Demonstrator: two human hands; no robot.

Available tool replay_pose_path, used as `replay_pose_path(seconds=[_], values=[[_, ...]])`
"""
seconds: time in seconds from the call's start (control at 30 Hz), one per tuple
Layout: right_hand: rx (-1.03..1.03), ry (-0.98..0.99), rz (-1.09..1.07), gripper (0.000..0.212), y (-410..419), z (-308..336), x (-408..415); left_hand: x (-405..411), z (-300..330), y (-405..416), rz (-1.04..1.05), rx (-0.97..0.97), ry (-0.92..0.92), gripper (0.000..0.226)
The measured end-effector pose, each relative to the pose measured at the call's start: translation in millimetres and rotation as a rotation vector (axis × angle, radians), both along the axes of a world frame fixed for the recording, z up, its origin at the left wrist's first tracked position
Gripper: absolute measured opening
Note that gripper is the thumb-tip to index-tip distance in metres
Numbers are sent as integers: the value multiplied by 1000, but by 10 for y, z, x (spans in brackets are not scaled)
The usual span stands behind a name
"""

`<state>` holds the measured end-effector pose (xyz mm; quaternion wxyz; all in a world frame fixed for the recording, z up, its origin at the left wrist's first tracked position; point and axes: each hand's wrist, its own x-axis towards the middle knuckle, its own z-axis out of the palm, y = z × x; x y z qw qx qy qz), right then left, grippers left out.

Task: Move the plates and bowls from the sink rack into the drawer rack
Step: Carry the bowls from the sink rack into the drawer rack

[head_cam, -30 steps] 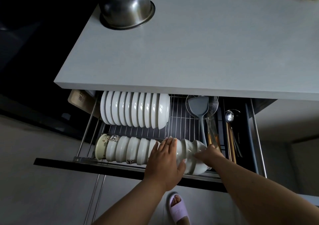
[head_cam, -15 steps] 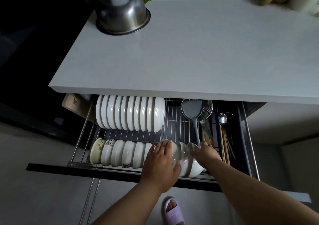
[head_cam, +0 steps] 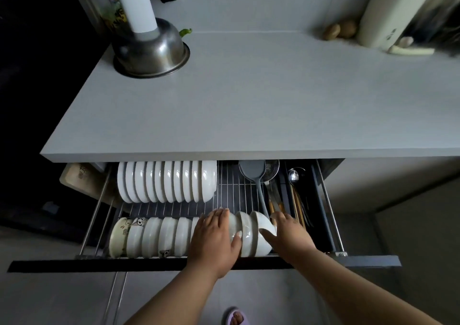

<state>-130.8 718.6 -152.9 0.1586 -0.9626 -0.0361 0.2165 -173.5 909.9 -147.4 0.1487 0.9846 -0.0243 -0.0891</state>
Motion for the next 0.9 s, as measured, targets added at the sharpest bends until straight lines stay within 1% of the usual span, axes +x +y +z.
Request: replay_pose_path(seconds=[0.13, 0.23, 0.27, 0.37, 0.47, 0.57, 0.63, 0.73, 0.83, 0.9], values=[[-59, -138, -41, 57, -252, 88, -130, 135, -35, 1, -5, 40, -10, 66], [-107, -234, -30, 55, -355, 129, -100, 205, -35, 3, 9, 67, -36, 77], [-118, -261, -9, 56, -358, 133, -75, 217, -39, 11, 7, 77, -43, 76], [-150, -335, 33, 60, -328, 128, 24, 273, -61, 43, -13, 82, -103, 63], [-149, -448, 44, 47, -327, 65, 137, 364, -42, 68, -63, 38, -176, 62], [-119, -533, 34, 41, -314, 71, 278, 492, -14, 91, -129, 95, -187, 71], [-96, -582, 19, 47, -303, 91, 379, 589, 1, 109, -180, 143, -183, 78], [-69, -633, 42, 65, -326, 68, 522, 744, 65, 128, -262, 210, -199, 95], [79, -747, 152, 77, -367, 27, 706, 916, 174, 110, -302, 268, -191, 111], [125, -819, 254, 92, -358, 75, 844, 1043, 236, 107, -284, 290, -164, 119]])
